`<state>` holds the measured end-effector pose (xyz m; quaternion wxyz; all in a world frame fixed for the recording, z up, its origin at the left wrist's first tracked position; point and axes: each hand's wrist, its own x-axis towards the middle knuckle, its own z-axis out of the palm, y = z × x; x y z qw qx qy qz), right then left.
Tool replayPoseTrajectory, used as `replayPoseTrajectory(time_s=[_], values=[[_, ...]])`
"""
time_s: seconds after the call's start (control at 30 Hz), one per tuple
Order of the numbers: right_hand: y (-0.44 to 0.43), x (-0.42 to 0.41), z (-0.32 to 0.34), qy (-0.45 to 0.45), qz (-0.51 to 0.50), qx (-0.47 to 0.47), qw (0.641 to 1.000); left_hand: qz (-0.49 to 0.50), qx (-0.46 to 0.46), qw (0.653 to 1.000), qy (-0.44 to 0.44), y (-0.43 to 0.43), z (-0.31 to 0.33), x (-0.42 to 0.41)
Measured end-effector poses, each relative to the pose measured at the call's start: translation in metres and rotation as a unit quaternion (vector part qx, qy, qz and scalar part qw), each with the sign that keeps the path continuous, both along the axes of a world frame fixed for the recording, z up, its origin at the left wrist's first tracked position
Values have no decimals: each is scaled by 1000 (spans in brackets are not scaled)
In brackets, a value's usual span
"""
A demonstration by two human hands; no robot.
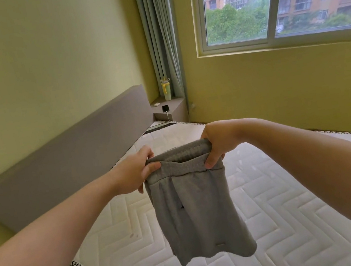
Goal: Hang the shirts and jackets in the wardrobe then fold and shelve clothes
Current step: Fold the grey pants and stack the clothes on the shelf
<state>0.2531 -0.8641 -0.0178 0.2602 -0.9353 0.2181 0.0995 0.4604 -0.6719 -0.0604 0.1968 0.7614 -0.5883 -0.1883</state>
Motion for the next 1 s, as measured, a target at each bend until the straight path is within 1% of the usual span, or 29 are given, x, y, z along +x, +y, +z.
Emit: replayPoseTrajectory(time_s=[0.1,0.17,0.2,0.23,0.3,0.37,0.43,0.5,0.57,0.67,0.73,0.8,0.9,1.0], values=[[-11,1,-17,-18,-22,69,997,14,14,994,109,-5,-14,9],[-17,5,-29,-16,-40,111,993,27,57,983,173,-10,-23,17],[-21,9,-37,-3,-38,113,993,27,88,978,190,-14,-29,21],[-25,14,-46,15,-28,105,994,21,114,973,197,-19,-36,25],[-34,25,-65,48,-12,83,995,26,136,968,210,-31,-55,32],[-43,39,-86,60,-20,70,996,64,143,960,232,-41,-77,40],[-52,57,-108,53,-43,78,995,111,139,953,244,-50,-97,48],[-57,76,-125,45,-60,93,993,159,114,949,246,-57,-114,56],[-57,95,-139,41,-64,84,994,182,92,954,219,-61,-125,61],[-55,121,-158,19,-43,19,999,158,106,977,97,-60,-127,71],[-53,134,-163,-36,-45,-23,998,150,118,981,15,-58,-121,78],[-50,142,-161,-105,-63,-21,992,166,76,981,-61,-59,-111,85],[-43,146,-152,-192,-65,-30,979,207,-38,971,-112,-55,-98,87],[-32,144,-152,-238,-43,-35,970,221,-73,960,-157,-43,-103,84]])
